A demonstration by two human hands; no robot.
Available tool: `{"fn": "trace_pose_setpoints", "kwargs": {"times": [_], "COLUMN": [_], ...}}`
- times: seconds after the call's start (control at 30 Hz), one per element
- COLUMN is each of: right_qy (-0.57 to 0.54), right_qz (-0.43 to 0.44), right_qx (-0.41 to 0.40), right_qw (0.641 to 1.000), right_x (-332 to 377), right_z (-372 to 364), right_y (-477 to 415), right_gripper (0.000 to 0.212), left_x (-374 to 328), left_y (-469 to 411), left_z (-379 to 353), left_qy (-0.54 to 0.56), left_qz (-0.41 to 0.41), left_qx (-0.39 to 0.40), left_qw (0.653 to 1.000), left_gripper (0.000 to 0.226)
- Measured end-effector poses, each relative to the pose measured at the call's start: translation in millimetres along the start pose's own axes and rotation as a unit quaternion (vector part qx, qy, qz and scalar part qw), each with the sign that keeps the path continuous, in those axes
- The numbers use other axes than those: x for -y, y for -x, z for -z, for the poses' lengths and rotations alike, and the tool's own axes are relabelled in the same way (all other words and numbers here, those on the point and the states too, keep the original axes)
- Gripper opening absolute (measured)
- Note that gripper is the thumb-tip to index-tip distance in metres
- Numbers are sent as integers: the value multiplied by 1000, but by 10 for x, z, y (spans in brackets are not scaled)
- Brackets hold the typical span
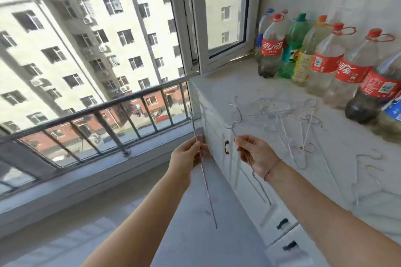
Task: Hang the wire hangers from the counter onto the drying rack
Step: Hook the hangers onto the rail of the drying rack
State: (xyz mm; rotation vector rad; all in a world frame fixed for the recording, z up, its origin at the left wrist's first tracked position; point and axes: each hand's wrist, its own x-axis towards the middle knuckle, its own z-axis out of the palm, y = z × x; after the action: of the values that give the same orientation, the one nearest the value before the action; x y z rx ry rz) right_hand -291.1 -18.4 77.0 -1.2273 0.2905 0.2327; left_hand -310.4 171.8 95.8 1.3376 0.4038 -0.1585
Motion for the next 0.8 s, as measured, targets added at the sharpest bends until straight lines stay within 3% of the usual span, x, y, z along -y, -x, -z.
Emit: {"fn": "trace_pose_setpoints", "kwargs": {"times": [0.47, 0.8], "right_qy": [-56, -15], "right_qz": [-103, -135], "right_qx": [135, 287], "right_qw": [984, 948], "right_x": [-727, -1123], "right_z": [-3072, -4910], "right_y": [888, 1587], "right_gripper": [9, 15], "left_x": [-729, -1179], "left_y": [1068, 1957], "left_z": [3140, 4692], "left_qy": [23, 65], "left_qz": [-56, -96], "left_qx": [-140, -231], "left_qw": [988, 966], "left_gripper": [15, 16]}}
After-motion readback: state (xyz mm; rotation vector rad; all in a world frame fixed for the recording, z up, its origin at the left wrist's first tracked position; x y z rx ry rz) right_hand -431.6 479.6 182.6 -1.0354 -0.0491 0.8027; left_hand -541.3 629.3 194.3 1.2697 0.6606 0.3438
